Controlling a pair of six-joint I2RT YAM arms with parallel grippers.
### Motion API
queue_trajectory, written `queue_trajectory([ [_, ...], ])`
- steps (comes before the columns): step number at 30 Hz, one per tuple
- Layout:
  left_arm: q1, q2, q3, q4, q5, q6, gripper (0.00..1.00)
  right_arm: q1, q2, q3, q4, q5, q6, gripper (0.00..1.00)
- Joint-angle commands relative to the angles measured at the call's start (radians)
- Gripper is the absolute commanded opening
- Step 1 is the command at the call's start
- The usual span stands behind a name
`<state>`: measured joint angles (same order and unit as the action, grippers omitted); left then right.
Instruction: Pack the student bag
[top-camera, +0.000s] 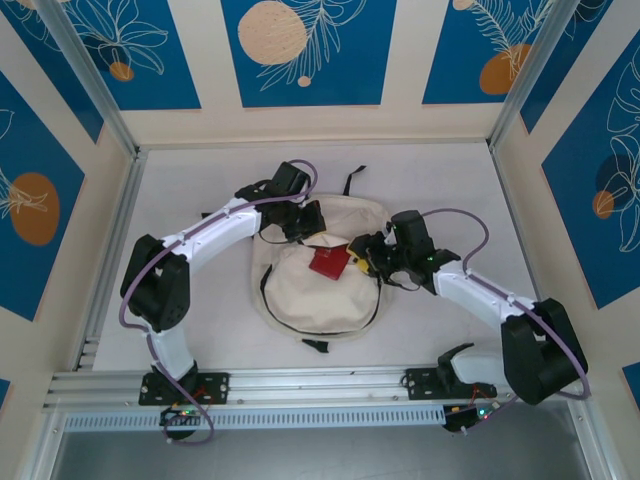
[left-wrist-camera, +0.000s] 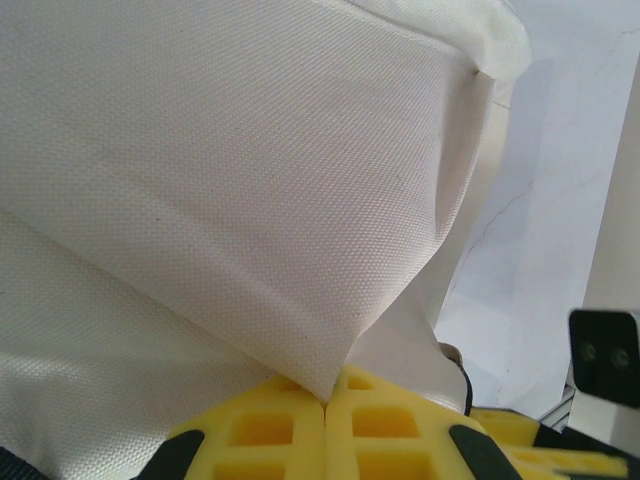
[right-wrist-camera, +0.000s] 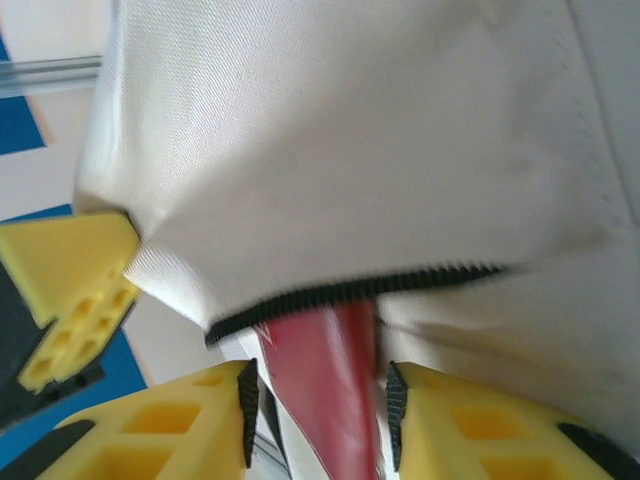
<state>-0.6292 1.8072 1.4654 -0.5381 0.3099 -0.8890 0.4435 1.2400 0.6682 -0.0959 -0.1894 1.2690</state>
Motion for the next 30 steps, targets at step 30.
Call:
queue_trajectory([
  [30,0.009,-0.132,-0.092,0.012,0.036,-0.004,0.00,0.122,0.114,0.041,0.155,-0.026,-0.097,0.18],
])
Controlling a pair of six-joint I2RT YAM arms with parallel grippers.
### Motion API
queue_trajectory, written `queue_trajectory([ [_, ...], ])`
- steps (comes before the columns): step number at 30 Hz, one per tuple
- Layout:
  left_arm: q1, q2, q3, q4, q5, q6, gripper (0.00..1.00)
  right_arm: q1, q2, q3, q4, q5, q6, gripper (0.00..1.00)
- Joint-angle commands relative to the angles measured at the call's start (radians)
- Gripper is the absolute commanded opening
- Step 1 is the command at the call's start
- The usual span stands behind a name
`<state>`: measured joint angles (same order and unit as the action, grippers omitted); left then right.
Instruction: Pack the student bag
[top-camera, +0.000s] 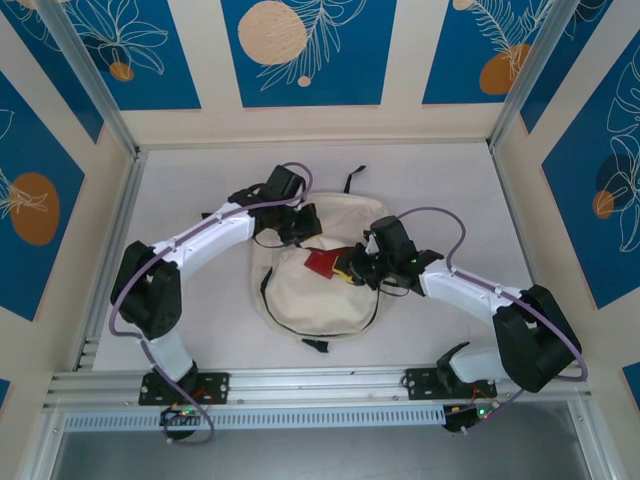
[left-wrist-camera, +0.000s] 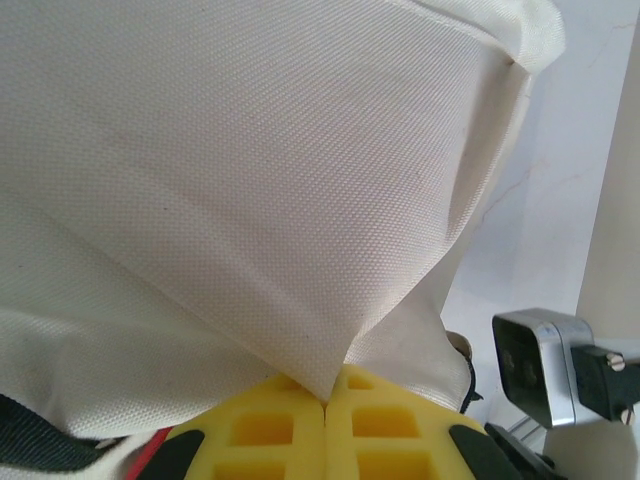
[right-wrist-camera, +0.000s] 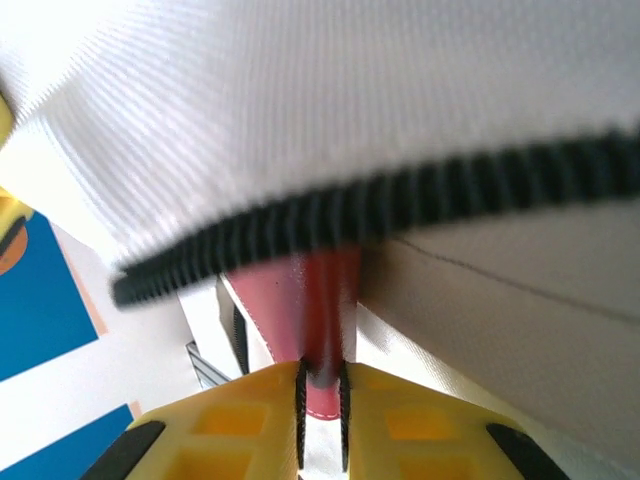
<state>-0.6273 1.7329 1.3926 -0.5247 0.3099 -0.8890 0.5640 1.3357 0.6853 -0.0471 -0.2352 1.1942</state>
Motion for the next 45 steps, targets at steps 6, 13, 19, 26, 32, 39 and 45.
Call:
queue_trajectory([
  [6,0.007,-0.068,-0.041,-0.005,0.029,-0.002,0.03,-0.007,0.058,0.033,0.176,0.051,-0.048,0.15],
  [13,0.014,-0.048,-0.026,-0.022,0.003,0.008,0.11,-0.006,0.078,0.096,0.078,0.152,-0.141,0.15],
  [19,0.029,-0.054,-0.027,-0.056,-0.023,0.031,0.22,0.066,-0.056,0.106,-0.180,0.296,-0.216,0.25],
  [26,0.075,-0.127,-0.087,-0.060,-0.052,0.026,0.40,0.197,-0.062,0.139,-0.316,0.347,-0.236,0.27],
  [32,0.105,-0.217,-0.196,-0.055,-0.071,0.008,0.37,0.223,0.060,0.228,-0.294,0.313,-0.255,0.20],
  [39,0.106,-0.282,-0.298,-0.034,-0.037,-0.009,0.32,0.160,0.161,0.304,-0.322,0.371,-0.290,0.17],
  [45,0.105,-0.297,-0.347,-0.001,-0.016,-0.027,0.31,0.084,0.210,0.365,-0.314,0.414,-0.340,0.16],
])
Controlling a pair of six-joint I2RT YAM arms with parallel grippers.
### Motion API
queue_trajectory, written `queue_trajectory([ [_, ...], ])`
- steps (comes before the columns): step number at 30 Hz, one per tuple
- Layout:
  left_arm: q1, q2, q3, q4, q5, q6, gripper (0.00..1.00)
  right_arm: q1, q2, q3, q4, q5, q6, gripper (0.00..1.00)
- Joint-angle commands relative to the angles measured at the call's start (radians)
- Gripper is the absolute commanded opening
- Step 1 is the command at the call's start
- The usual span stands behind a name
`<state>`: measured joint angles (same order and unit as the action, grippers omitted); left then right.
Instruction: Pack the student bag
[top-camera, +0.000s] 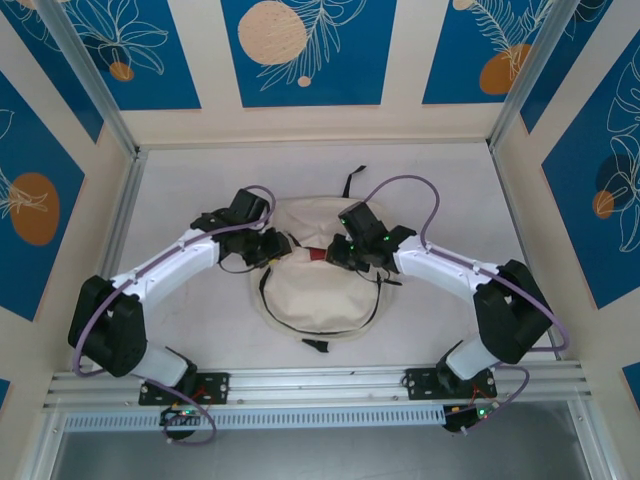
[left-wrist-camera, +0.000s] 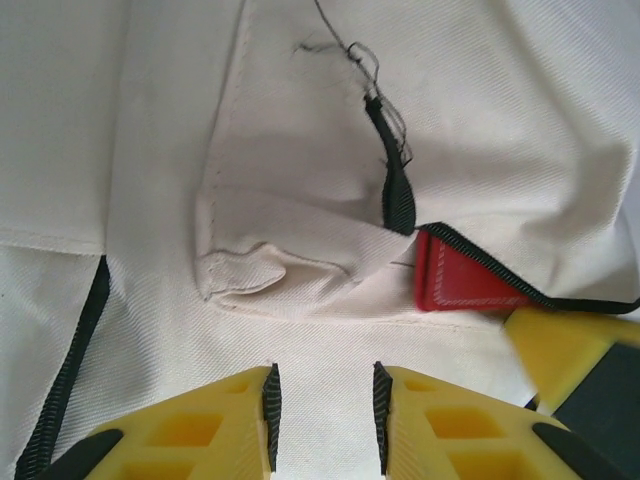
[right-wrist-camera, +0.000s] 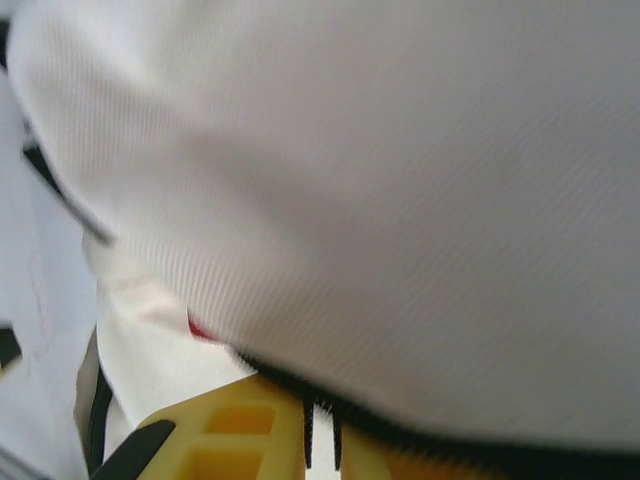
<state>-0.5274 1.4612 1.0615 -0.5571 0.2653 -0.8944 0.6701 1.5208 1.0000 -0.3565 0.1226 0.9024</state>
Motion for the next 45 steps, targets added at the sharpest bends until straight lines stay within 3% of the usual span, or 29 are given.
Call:
queue_trajectory([
  [1,0.003,-0.024,-0.020,0.039,0.035,-0.025,0.31,-0.030,0.036,0.060,0.005,0.058,-0.059,0.16],
  [13,0.001,-0.012,-0.025,0.056,0.042,-0.030,0.31,-0.043,0.111,0.070,0.193,-0.166,-0.127,0.12],
  [21,0.001,-0.006,-0.020,0.031,-0.011,-0.002,0.33,-0.039,-0.070,0.016,0.056,-0.148,-0.147,0.33],
  [25,0.003,0.009,-0.026,0.033,-0.032,0.003,0.34,-0.040,-0.127,0.052,-0.062,-0.027,-0.173,0.46],
  [31,0.003,0.016,-0.058,0.051,-0.032,-0.012,0.35,-0.040,0.000,0.231,-0.246,0.130,-0.282,0.53],
  [38,0.003,0.007,-0.087,0.051,-0.037,-0.017,0.37,-0.030,0.221,0.430,-0.350,-0.002,-0.427,0.61],
  [41,0.003,0.003,-0.094,0.054,-0.040,-0.018,0.38,-0.022,0.287,0.470,-0.375,-0.024,-0.424,0.55],
  [45,0.005,-0.012,-0.100,0.033,-0.065,-0.009,0.38,-0.008,0.300,0.463,-0.378,-0.121,-0.418,0.25],
])
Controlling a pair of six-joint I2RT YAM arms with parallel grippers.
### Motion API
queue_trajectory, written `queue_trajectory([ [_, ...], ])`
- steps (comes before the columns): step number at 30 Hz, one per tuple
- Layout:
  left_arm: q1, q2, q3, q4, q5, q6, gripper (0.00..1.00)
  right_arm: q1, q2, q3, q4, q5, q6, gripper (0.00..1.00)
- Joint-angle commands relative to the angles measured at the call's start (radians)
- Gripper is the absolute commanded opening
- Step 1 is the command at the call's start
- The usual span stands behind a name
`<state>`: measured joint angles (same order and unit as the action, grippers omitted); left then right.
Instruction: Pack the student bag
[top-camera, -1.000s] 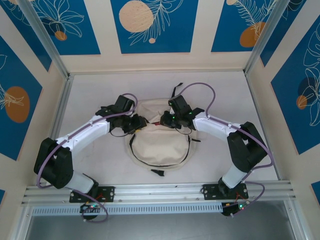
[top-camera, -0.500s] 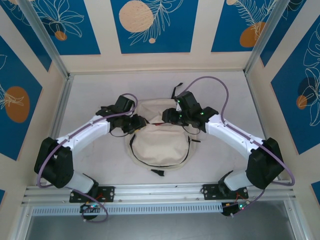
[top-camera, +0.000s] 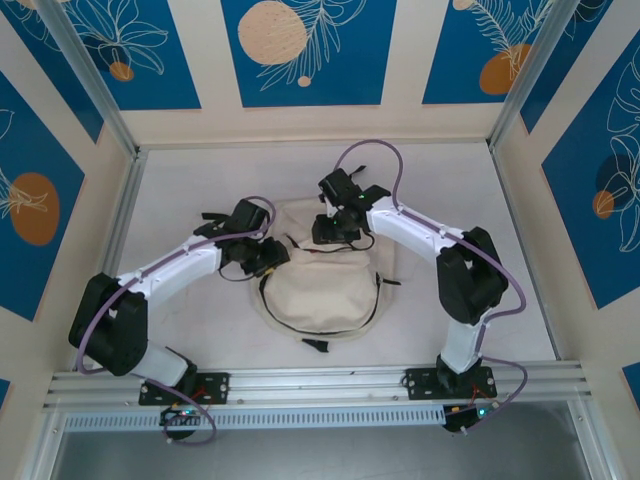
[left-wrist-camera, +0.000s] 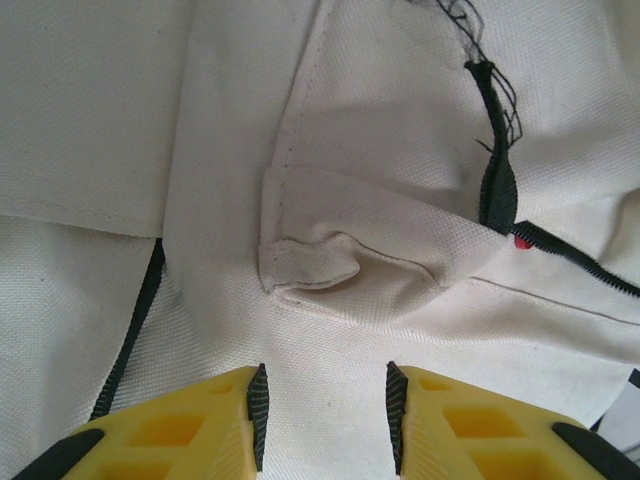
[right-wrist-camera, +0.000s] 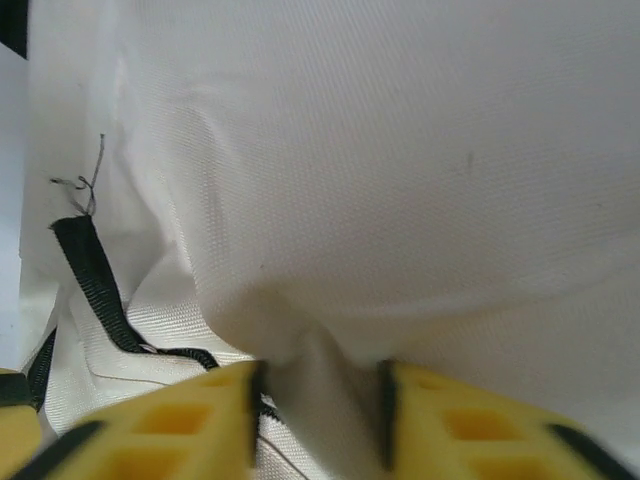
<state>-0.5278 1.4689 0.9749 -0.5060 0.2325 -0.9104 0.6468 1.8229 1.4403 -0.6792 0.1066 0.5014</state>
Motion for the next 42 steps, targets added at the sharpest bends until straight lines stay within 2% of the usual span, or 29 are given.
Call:
queue_trajectory([
  [1,0.007,-0.024,-0.013,-0.026,-0.041,0.011,0.38,0.019,-0.009,0.016,-0.058,-0.123,-0.014,0.22],
  [9,0.049,-0.051,-0.027,-0.028,-0.037,0.022,0.39,-0.002,-0.138,-0.076,-0.063,-0.224,0.030,0.12],
  [12,0.061,-0.053,-0.032,-0.017,-0.020,0.022,0.39,-0.013,-0.188,-0.107,-0.034,-0.243,0.046,0.13],
  [14,0.068,-0.055,-0.034,-0.017,-0.018,0.022,0.39,-0.002,-0.195,-0.097,-0.058,-0.173,0.048,0.19],
  [18,0.087,-0.072,-0.046,-0.022,-0.026,0.020,0.39,0.080,-0.166,-0.006,-0.159,0.090,0.036,0.37],
  [20,0.101,-0.087,-0.056,-0.028,-0.032,0.018,0.39,0.128,-0.143,0.038,-0.192,0.198,0.027,0.41],
  [25,0.147,-0.143,-0.087,-0.049,-0.046,0.011,0.47,0.202,-0.019,0.172,-0.217,0.244,-0.023,0.43],
  [30,0.192,-0.193,-0.114,-0.078,-0.048,0.011,0.57,0.232,0.134,0.307,-0.226,0.240,-0.043,0.43],
  [37,0.226,-0.234,-0.131,-0.098,-0.038,0.017,0.68,0.233,0.278,0.430,-0.265,0.341,0.033,0.46],
  [42,0.232,-0.233,-0.128,-0.095,-0.008,0.023,0.70,0.231,0.316,0.445,-0.285,0.382,0.069,0.36],
])
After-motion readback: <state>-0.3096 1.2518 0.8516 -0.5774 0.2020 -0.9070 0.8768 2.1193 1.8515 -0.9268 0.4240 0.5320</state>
